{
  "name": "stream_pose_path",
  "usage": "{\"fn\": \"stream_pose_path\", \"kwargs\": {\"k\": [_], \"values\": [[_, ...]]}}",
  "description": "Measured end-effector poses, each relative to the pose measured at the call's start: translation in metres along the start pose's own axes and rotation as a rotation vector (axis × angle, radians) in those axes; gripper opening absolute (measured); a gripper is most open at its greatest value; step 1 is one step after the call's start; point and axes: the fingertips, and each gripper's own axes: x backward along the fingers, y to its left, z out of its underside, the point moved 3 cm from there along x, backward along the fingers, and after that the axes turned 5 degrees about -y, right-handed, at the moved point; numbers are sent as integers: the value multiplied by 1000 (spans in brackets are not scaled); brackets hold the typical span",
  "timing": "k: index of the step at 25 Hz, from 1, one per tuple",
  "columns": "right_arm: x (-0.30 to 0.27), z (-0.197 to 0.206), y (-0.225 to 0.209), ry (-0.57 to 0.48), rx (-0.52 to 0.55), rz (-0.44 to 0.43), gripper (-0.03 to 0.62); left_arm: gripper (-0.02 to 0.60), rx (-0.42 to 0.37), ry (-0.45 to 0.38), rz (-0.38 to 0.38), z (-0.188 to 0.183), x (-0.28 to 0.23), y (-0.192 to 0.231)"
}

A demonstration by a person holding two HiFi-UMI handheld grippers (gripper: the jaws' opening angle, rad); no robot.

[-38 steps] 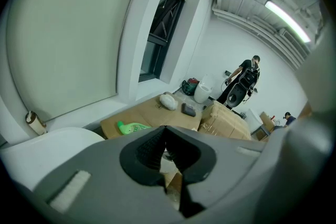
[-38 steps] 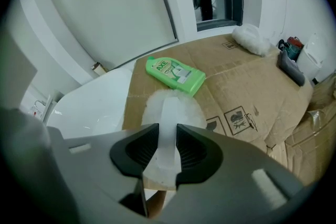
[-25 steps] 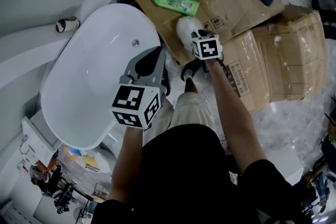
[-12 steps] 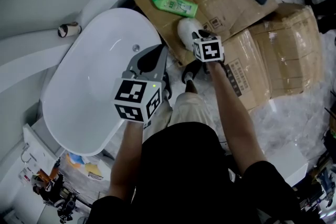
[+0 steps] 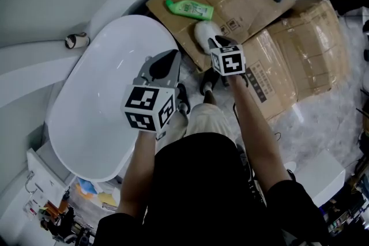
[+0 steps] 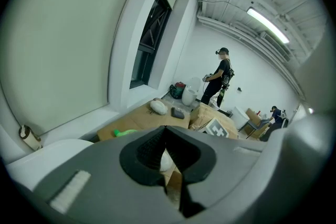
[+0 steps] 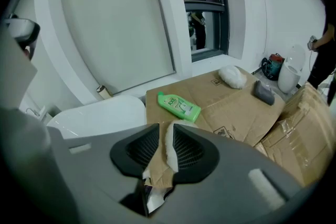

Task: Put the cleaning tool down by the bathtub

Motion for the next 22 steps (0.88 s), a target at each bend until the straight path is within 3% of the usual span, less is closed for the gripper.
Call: {"fn": "stream_pose_path", "kwargs": {"k": [22], "values": [[164,-35,95,-327,-3,108,61,0,-85,-74,155,-3,78,-13]]}}
